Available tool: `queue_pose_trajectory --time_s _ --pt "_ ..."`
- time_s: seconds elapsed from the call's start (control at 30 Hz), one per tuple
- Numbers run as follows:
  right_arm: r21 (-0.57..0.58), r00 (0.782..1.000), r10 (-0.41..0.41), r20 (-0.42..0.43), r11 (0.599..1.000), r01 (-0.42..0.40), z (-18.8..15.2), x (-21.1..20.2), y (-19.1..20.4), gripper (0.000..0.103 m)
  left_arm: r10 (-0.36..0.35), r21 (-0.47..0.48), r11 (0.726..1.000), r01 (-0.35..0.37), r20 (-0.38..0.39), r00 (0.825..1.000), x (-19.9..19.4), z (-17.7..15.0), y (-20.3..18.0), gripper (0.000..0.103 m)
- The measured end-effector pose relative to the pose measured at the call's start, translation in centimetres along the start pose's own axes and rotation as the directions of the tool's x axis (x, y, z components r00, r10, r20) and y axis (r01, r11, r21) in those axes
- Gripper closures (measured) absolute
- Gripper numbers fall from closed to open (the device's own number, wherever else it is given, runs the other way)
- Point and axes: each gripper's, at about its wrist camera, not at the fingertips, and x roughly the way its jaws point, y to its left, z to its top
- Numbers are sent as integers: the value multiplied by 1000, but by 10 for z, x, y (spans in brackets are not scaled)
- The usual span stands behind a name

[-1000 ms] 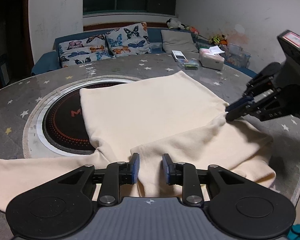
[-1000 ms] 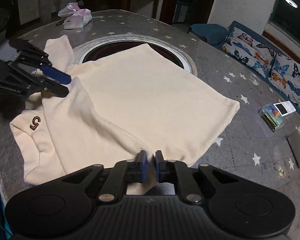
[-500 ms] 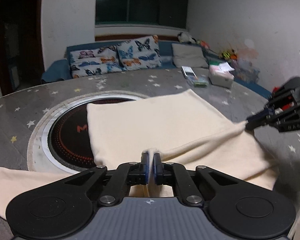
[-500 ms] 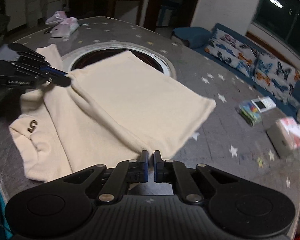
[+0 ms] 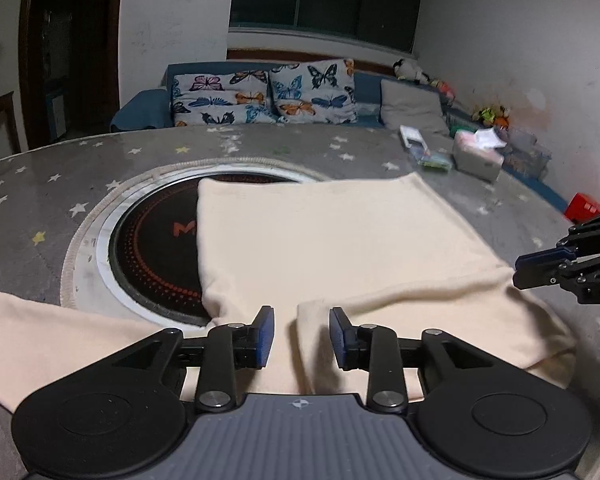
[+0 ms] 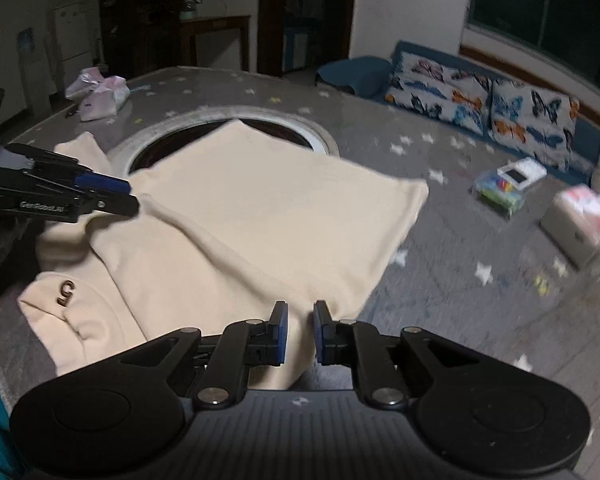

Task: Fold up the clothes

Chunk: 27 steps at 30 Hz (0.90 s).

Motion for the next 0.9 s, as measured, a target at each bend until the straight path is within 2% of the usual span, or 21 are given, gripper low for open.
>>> queue_pose_trajectory --time_s 0.07,0.13,0.23,0.37,0.43,0.5,0.6,0.63,0.7,0.83,0.9 --pt "-1 1000 -1 8 1000 1 1 -4 4 90 12 -9 1000 -12 -12 1000 2 -1 3 68" --pt "-2 1000 -1 17 1000 1 2 -7 7 88 15 -11 1000 -15 -2 1000 -4 0 5 71" --pt "-5 1000 -1 29 1000 1 3 -12 13 86 0 -8 1000 0 11 1000 -19 -1 6 71" --pt "-40 997 74 20 997 -73 1 -20 34 86 -43 -13 999 43 -7 999 -31 -10 2 71" --pt "-64 993 118 2 991 -118 -3 -21 48 81 -50 -7 999 49 -23 999 -31 -14 -1 71" --pt "-83 991 131 -18 988 -132 -8 -18 58 81 -56 -1 998 56 -38 998 -30 -19 -5 72" --pt "-82 992 119 -43 989 -122 -14 -10 66 82 -66 15 998 66 -35 997 -29 -22 -10 91" --pt "-77 992 115 -46 990 -118 -15 -8 66 87 -62 24 998 62 -28 998 -30 -22 -11 97" --pt "-63 994 107 -37 992 -109 -16 -9 66 99 -66 29 997 66 -9 998 -36 -21 -12 98" --pt "-62 990 135 -41 989 -137 -15 -18 66 100 -73 22 997 72 42 996 -54 -17 -9 98" --pt "-72 988 145 -57 986 -149 -17 -18 68 100 -65 12 998 65 23 998 -51 -19 -6 98"
